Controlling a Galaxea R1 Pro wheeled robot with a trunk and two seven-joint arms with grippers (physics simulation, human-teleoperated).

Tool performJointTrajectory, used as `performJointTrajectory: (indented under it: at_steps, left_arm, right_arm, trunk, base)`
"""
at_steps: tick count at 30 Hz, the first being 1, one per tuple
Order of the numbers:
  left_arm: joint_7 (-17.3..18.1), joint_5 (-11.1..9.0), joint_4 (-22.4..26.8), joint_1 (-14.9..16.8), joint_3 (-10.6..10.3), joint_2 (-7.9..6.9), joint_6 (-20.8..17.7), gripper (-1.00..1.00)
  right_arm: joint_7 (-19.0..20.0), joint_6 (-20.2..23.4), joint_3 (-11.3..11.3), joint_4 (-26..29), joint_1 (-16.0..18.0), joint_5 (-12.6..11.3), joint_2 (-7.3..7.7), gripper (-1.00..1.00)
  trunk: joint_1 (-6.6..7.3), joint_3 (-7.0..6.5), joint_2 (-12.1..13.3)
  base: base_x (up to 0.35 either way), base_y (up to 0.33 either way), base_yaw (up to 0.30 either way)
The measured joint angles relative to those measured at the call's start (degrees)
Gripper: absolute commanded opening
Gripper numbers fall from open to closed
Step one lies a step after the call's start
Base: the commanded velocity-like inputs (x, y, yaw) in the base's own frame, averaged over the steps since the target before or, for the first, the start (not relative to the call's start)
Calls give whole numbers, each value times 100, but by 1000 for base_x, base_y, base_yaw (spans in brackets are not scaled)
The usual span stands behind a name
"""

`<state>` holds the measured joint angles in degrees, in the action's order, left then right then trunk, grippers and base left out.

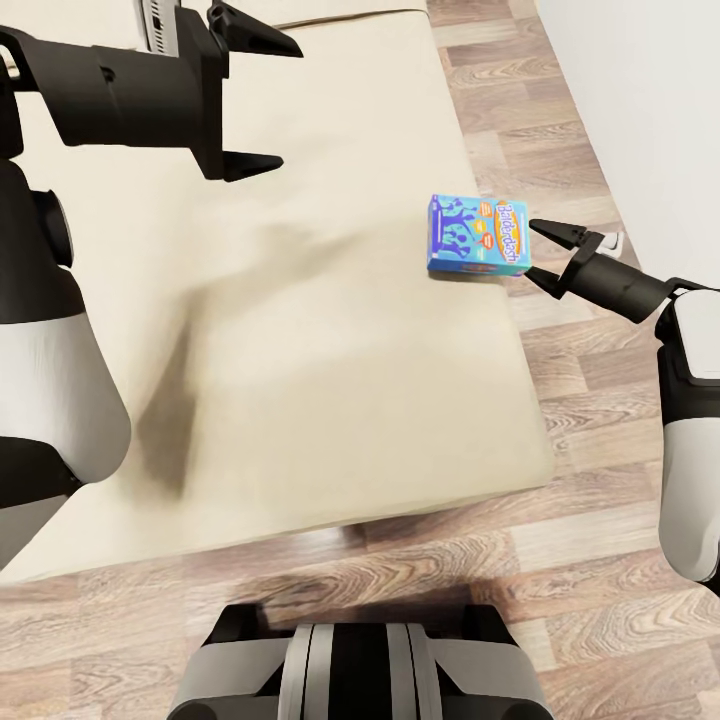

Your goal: Put all the toys in the child's room - the three board games (two on the bed and one on the table), the two jigsaw puzzles on the table, and the tennis ball on the table - inside the toy box on the table in the child's room.

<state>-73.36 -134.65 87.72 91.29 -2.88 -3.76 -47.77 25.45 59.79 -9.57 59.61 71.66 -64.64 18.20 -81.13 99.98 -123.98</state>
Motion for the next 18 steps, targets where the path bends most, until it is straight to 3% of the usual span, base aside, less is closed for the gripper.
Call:
performJointTrajectory:
  at_steps: [18]
  left_arm:
    - [0, 0, 0, -33, 0, -8, 0, 100]
  right_arm:
    - [0, 0, -66, 0, -53, -8, 0, 100]
  trunk:
    - [0, -1, 0]
  base:
    - [0, 0, 3]
